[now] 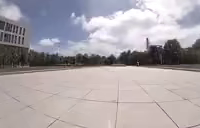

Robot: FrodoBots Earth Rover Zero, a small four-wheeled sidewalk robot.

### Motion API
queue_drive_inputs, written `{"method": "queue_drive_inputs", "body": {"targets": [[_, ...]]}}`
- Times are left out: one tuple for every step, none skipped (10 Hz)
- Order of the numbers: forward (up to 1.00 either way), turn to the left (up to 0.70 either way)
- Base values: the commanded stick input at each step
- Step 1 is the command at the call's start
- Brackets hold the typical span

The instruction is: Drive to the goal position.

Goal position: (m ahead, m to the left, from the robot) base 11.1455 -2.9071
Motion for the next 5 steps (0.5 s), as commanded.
{"method": "queue_drive_inputs", "body": {"targets": [[1.00, -0.02], [1.00, 0.00], [1.00, 0.00], [1.00, -0.07], [1.00, -0.29]]}}
